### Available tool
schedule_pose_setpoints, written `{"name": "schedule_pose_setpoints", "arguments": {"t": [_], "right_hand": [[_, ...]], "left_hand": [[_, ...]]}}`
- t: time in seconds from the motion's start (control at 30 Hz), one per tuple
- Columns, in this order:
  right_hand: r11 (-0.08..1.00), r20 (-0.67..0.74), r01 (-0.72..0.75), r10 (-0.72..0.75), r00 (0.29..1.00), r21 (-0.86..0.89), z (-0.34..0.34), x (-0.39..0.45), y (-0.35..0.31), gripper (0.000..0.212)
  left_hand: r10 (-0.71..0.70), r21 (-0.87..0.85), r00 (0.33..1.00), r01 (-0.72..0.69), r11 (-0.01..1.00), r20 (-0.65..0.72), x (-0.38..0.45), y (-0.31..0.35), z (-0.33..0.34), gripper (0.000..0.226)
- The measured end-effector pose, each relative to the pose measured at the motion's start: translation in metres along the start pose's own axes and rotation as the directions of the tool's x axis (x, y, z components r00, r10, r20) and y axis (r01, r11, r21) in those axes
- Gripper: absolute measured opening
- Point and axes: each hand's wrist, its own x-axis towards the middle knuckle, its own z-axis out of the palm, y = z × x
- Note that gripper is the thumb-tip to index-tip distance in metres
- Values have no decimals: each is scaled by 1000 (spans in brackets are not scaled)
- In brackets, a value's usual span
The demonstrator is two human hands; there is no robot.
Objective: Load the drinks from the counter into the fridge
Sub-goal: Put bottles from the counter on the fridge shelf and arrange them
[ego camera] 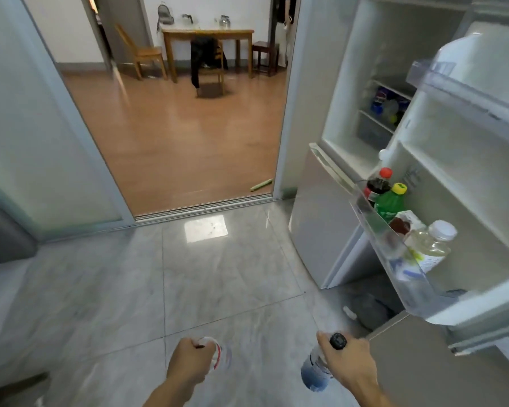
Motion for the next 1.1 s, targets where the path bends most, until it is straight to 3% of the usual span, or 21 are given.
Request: {"name": "schedule_pose_setpoints", "arguments": {"t": [0.2,0.37,0.5,0.73,0.87,0.97,1.1], "right_hand": [[969,64,-111,99,993,222,48,21,-40,40],[835,122,-294,268,956,466,75,66,-74,28],[746,175,-358,316,933,561,79,112,-110,23],[498,211,-408,404,890,765,49,186,-173,12],[328,253,-423,451,856,845,28,222,-199,21],[186,265,-397,490,830,899,15,246,-218,32],[17,261,-324,551,792,946,7,278,-247,35]], "left_hand": [[-233,-204,972,223,953,-23,50,-19,-19,29],[-340,-226,940,328,917,-15,90,14,-11,30],[-303,-178,953,294,939,-21,131,72,7,23],[-157,-42,987,158,987,32,196,197,42,23],[-161,-66,984,167,984,79,233,260,65,21],[-142,-115,985,153,981,100,255,297,83,37],[-162,-128,948,203,971,274,289,347,99,37]]}}
